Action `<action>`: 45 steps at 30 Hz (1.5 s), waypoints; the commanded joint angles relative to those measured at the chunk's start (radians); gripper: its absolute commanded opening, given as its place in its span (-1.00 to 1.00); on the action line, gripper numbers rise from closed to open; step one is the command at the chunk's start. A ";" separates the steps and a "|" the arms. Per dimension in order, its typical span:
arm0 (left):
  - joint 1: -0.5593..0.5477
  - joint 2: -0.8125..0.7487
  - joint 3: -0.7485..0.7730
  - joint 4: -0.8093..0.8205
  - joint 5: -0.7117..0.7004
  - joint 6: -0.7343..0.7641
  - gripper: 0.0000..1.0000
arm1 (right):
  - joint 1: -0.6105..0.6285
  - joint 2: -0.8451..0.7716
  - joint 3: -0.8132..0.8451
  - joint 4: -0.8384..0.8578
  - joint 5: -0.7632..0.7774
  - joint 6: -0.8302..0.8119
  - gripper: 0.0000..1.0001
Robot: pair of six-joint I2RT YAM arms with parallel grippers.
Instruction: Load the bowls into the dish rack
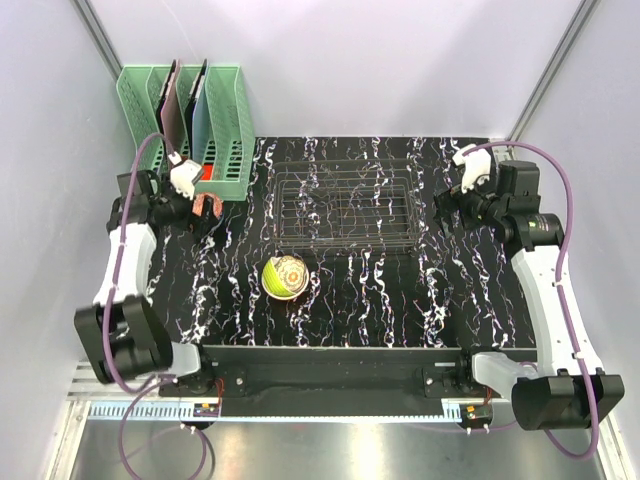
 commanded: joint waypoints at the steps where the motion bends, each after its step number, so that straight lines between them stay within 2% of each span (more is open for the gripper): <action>1: -0.004 0.130 0.106 -0.027 0.022 0.103 0.98 | -0.002 -0.006 0.005 0.017 -0.019 0.010 1.00; 5: -0.035 0.261 0.182 -0.056 -0.014 0.149 0.80 | -0.004 0.000 0.005 0.020 -0.006 0.009 1.00; 11: -0.076 0.376 0.244 -0.059 -0.080 0.175 0.56 | -0.004 0.006 0.000 0.026 -0.009 0.015 0.99; 21: -0.075 0.462 0.272 -0.059 -0.166 0.204 0.17 | -0.004 0.020 0.003 0.032 -0.031 0.027 0.99; 31: -0.075 0.466 0.246 -0.059 -0.195 0.238 -0.04 | -0.002 0.009 -0.003 0.035 -0.042 0.033 0.99; 43: -0.075 0.500 0.222 -0.062 -0.186 0.265 -0.06 | -0.004 -0.002 -0.008 0.035 -0.040 0.035 0.99; 45: -0.075 0.506 0.220 -0.062 -0.188 0.268 -0.15 | -0.004 -0.002 -0.008 0.037 -0.043 0.036 0.99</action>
